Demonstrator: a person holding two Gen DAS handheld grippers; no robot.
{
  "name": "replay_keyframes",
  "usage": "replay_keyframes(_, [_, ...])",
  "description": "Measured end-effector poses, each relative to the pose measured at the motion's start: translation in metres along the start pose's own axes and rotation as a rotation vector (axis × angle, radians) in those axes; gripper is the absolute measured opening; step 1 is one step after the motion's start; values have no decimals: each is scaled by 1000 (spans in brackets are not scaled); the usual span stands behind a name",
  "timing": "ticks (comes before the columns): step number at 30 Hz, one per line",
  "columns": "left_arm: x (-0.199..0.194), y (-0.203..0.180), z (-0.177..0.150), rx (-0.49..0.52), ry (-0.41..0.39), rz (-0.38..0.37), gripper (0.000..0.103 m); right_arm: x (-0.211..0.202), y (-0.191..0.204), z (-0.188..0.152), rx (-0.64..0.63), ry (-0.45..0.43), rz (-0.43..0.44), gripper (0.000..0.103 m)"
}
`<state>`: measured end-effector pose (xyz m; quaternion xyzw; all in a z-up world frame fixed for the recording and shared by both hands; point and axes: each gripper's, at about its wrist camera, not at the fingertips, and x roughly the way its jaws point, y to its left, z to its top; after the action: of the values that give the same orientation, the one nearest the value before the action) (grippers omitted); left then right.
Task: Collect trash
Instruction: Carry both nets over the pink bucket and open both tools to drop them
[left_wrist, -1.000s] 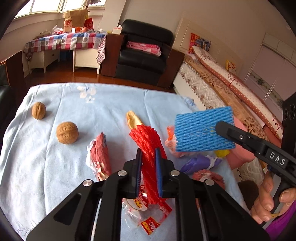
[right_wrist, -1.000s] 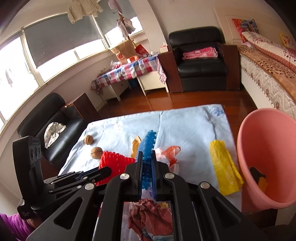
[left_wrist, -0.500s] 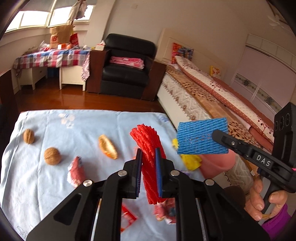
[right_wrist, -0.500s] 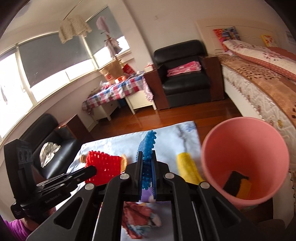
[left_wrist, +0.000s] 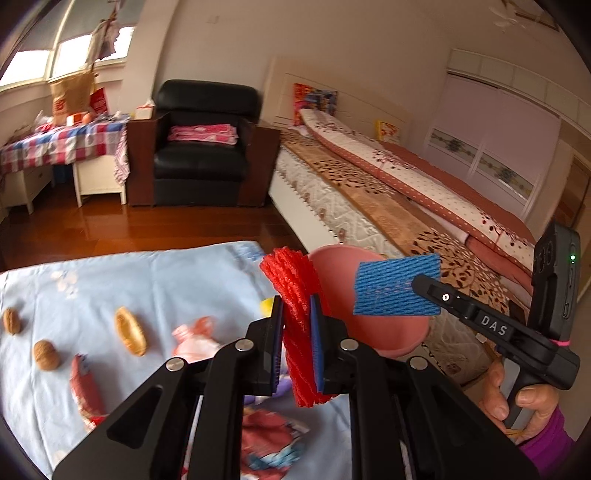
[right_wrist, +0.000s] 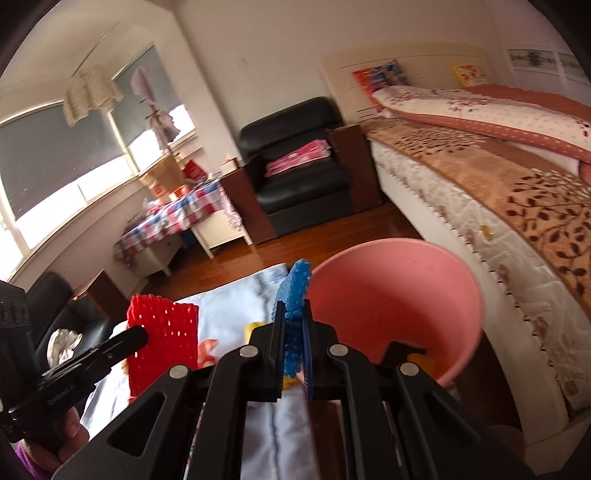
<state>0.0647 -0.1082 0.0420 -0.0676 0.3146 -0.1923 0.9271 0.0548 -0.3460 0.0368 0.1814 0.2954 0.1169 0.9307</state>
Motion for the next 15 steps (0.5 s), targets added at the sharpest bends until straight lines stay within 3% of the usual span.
replay_keyframes(15, [63,-58,12,71,43,-17,13,4,-58,-7,76,12,-110,7])
